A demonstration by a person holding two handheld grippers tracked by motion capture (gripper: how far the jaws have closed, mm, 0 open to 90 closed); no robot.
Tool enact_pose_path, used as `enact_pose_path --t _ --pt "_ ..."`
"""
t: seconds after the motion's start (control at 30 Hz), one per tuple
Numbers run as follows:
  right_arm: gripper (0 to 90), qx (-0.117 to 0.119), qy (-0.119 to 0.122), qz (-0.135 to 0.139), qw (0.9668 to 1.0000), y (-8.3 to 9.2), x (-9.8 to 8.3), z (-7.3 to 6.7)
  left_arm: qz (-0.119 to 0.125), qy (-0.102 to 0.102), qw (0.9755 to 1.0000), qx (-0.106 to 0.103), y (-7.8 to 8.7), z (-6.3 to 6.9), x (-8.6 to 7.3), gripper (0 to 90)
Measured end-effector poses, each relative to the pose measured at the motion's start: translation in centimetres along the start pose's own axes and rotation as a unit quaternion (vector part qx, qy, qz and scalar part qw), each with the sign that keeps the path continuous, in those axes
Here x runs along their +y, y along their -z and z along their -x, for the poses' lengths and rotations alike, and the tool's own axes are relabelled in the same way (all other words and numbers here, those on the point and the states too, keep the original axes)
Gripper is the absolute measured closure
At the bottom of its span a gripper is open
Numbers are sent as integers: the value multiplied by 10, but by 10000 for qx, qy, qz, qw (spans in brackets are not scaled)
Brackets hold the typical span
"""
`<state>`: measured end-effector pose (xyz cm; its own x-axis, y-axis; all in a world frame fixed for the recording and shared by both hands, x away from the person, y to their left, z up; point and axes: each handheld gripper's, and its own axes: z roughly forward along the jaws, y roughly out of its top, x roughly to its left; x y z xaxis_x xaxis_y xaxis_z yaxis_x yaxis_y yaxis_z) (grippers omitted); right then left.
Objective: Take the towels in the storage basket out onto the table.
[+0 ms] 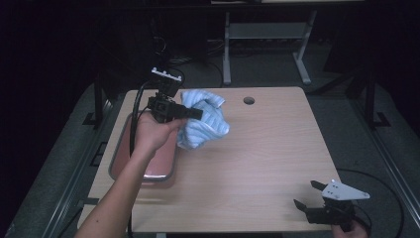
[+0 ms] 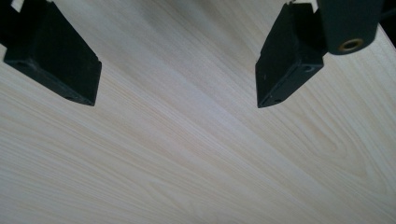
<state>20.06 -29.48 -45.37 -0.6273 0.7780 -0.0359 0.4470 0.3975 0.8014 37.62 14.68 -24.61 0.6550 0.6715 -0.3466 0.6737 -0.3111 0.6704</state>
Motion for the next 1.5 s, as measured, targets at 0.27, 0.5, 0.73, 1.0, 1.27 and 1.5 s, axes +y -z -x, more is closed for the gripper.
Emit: enact_pose_path --t 0.27,0.5,0.73,1.0,1.27,1.5 --pt "139 -11 -7 10 10000 0 0 0 -120 -60 9999 -60 -19 5 3 712" --pt "139 -20 2 35 10000 1 0 0 -240 -70 9996 -100 -37 8 3 711" --pt "139 -19 20 43 10000 2 0 1 -352 -75 9992 -155 -54 10 3 711" --pt "139 -12 15 48 10000 2 0 1 -468 -42 9986 -230 -72 10 1 711" --pt "139 -20 -4 64 10000 3 0 2 -535 -27 9983 -222 -88 9 -1 711" --pt "139 -6 -24 55 10000 2 0 1 -653 -32 9973 -340 -105 11 -3 711"
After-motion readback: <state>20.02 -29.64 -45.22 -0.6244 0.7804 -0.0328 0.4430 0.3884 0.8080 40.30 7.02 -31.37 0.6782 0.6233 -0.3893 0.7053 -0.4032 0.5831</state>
